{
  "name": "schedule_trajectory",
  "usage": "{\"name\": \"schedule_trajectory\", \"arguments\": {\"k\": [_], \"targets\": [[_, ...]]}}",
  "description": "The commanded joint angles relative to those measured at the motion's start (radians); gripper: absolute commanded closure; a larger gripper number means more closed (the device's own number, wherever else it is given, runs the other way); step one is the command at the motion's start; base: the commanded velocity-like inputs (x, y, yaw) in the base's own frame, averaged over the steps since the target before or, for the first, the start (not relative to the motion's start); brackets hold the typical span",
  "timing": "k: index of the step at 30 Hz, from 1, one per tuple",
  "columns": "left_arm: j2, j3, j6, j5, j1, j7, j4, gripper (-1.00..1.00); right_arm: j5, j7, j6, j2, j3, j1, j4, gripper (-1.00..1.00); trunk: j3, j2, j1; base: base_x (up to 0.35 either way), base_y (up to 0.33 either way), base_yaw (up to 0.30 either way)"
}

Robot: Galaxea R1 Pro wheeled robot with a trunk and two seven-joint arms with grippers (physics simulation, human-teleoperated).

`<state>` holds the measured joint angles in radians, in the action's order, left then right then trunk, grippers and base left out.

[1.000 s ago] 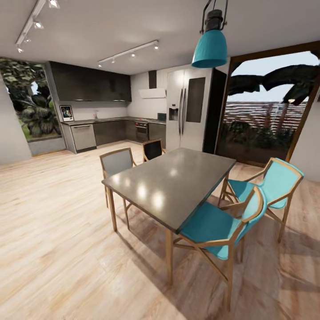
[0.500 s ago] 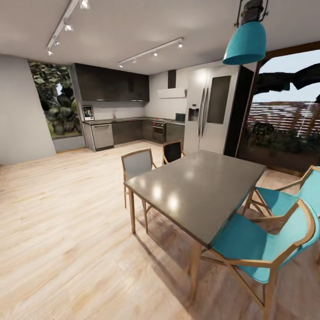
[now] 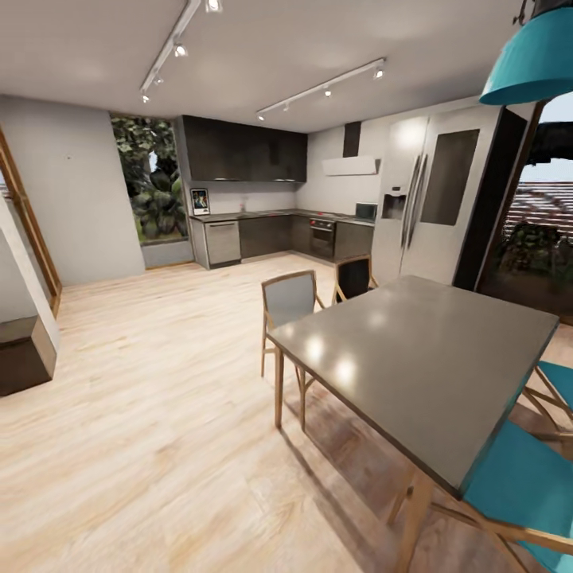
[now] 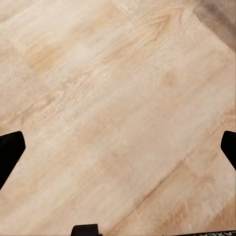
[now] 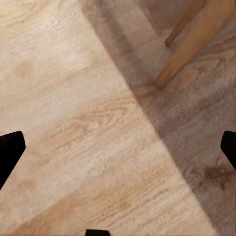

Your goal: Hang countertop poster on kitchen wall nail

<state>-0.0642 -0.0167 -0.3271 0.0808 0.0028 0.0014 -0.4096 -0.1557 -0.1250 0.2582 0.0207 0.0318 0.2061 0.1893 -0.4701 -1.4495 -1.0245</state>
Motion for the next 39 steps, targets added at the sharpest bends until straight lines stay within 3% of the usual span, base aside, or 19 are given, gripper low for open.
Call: {"name": "schedule_trajectory", "arguments": {"k": [1, 3, 4, 6, 39], "targets": [[0.000, -0.002, -0.001, 0.008, 0.000, 0.000, -0.001, -1.00, -0.010, -0.008, 0.001, 0.000, 0.003, 0.001, -0.017, -1.00, -0.001, 0.000, -0.001, 0.261, 0.238, 0.060], [0.000, -0.002, -0.001, 0.008, 0.000, 0.000, -0.001, -1.00, -0.032, -0.006, 0.002, -0.001, 0.004, 0.001, -0.057, -1.00, -0.001, 0.000, -0.001, 0.261, 0.245, 0.025], [0.000, -0.002, -0.001, 0.008, 0.000, 0.000, -0.002, -1.00, -0.085, -0.005, 0.002, -0.002, 0.004, 0.001, -0.073, -1.00, -0.001, 0.000, -0.001, 0.261, 0.257, 0.004], [0.000, -0.002, -0.001, 0.008, 0.000, 0.000, -0.002, -1.00, -0.092, -0.005, 0.003, -0.001, 0.004, 0.001, -0.075, -1.00, -0.001, 0.000, -0.001, 0.261, 0.258, 0.003], [0.000, 0.000, 0.000, 0.008, 0.000, 0.000, -0.001, -1.00, -0.093, -0.007, 0.002, -0.004, 0.000, 0.001, -0.074, -1.00, -0.001, 0.000, -0.001, 0.274, 0.235, 0.000]]}}
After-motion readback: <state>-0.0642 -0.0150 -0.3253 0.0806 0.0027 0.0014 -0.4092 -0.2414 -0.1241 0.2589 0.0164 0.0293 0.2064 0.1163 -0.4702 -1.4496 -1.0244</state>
